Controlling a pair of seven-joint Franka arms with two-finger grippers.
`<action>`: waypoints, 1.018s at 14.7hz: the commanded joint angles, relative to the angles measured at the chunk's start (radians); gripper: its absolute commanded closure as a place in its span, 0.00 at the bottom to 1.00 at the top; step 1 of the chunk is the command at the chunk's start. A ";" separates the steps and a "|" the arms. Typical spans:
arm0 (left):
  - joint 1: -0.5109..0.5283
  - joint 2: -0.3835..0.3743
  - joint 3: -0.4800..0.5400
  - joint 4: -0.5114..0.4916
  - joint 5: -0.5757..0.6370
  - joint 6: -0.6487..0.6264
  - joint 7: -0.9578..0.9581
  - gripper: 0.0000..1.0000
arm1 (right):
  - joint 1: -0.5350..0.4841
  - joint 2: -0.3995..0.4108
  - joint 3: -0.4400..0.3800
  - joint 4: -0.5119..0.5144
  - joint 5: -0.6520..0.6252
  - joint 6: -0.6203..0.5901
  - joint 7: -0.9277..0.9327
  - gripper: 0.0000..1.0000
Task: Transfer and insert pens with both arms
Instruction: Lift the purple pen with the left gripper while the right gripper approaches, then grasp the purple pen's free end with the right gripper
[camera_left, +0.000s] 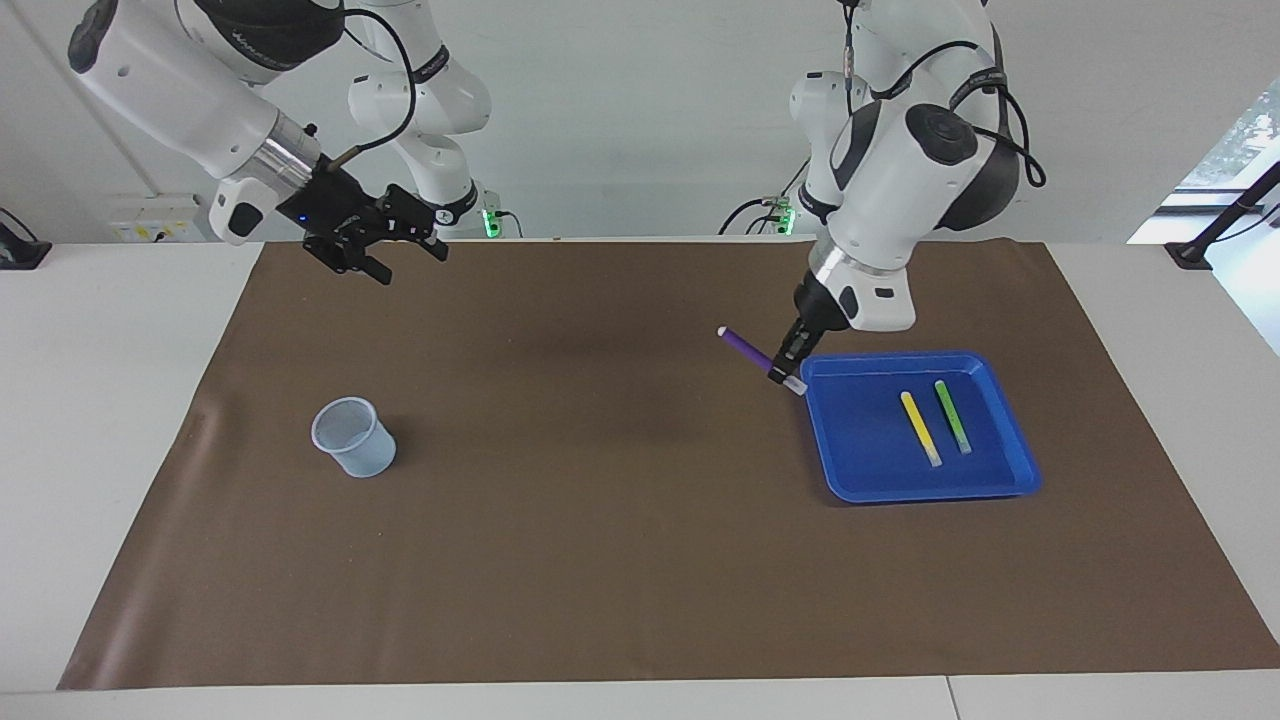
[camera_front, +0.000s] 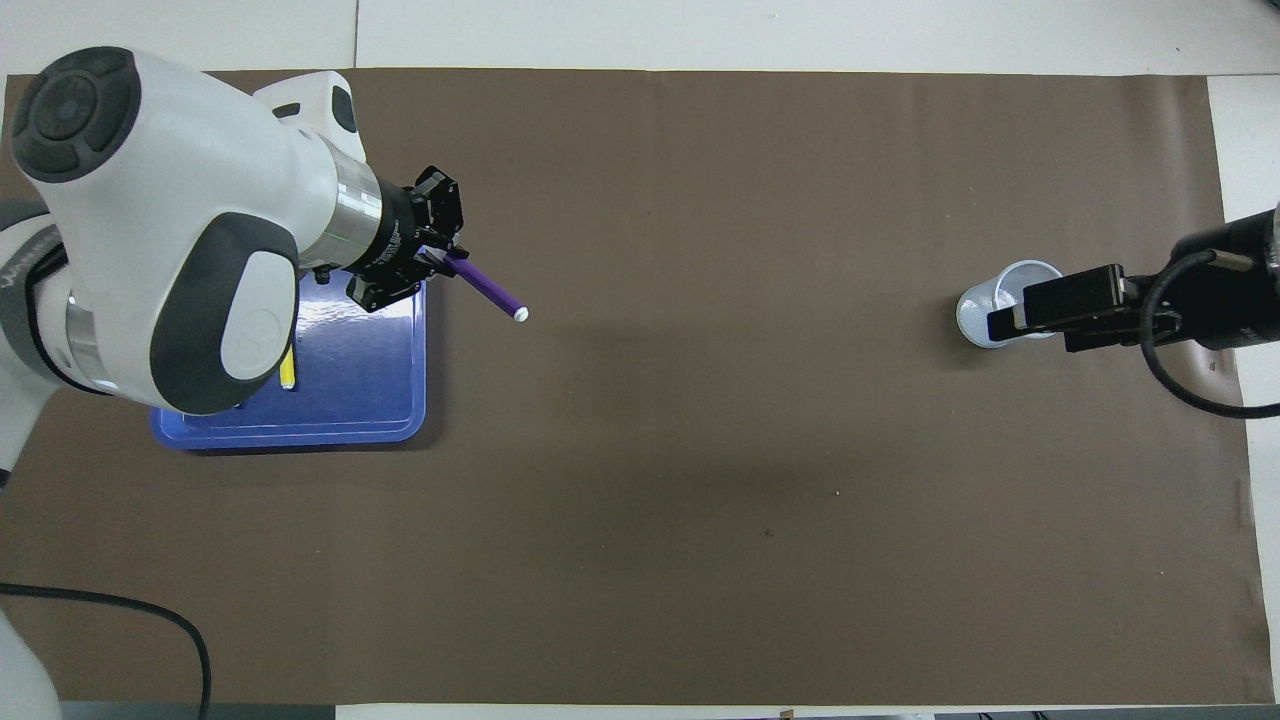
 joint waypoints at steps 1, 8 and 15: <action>-0.092 0.020 0.015 0.008 -0.035 0.099 -0.200 1.00 | -0.001 -0.094 0.020 -0.154 0.162 0.095 0.076 0.00; -0.231 0.019 0.013 -0.014 -0.049 0.228 -0.584 1.00 | 0.111 -0.002 0.023 -0.257 0.451 0.273 0.082 0.00; -0.254 0.019 0.013 -0.017 -0.049 0.294 -0.675 1.00 | 0.138 0.007 0.023 -0.236 0.467 0.276 0.094 0.16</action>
